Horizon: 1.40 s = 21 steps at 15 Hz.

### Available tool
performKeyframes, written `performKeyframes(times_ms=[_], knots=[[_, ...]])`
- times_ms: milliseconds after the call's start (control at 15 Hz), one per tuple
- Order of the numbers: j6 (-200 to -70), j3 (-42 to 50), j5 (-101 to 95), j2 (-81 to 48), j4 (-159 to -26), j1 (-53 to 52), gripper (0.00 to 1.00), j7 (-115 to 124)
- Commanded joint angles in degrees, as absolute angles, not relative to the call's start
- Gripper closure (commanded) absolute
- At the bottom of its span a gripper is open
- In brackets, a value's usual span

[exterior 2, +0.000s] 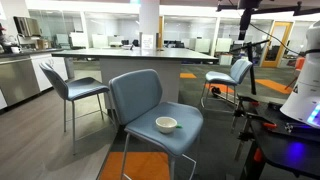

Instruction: Put the marker in the bowl

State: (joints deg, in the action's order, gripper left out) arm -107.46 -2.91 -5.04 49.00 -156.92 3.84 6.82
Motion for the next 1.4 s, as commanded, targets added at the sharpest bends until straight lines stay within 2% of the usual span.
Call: performKeyframes(times_ms=[0, 733, 1000, 1333], knots=[[-107.3, -2.6, -5.3, 49.0, -156.8, 3.4, 0.00, 7.1], [-109.7, -2.4, -5.1, 46.2, -156.7, 3.0, 0.00, 6.5], [-122.2, -1.8, -5.3, 35.7, -157.9, 1.1, 0.00, 2.8], [-142.5, 1.4, -3.1, 15.9, -158.6, -1.2, 0.00, -6.2]])
